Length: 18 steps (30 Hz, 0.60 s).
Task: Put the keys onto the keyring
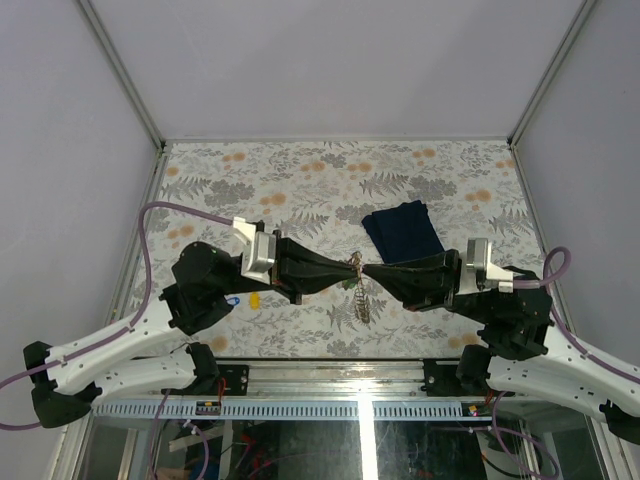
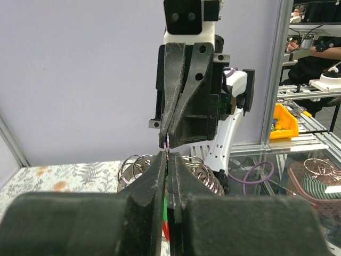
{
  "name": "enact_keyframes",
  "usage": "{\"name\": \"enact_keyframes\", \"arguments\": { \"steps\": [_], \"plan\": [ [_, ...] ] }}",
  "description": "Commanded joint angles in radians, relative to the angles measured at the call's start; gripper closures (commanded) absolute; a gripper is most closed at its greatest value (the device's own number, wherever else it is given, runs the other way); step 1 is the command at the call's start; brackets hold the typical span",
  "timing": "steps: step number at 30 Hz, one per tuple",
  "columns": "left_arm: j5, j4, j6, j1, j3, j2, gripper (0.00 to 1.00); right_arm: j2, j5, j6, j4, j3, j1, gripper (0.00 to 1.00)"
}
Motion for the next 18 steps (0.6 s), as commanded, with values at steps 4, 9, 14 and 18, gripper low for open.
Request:
{"name": "enact_keyframes", "arguments": {
  "steps": [4, 9, 14, 18],
  "plan": [
    [-0.049, -0.33, 0.076, -0.004, 0.175, 0.015, 1.0, -0.03, -0.01, -0.089, -0.128, 0.064, 0.003, 0.87],
    [-0.011, -0.622, 0.177, -0.003, 0.322, 0.066, 1.0, -0.047, -0.032, -0.164, -0.303, 0.128, 0.004, 0.71],
    [0.006, -0.84, 0.272, -0.005, 0.438, 0.112, 1.0, -0.044, -0.024, -0.221, -0.453, 0.195, 0.003, 0.67],
    [0.013, -1.036, 0.338, -0.005, 0.551, 0.168, 1.0, -0.017, -0.012, -0.241, -0.542, 0.241, 0.004, 0.66]
  ]
}}
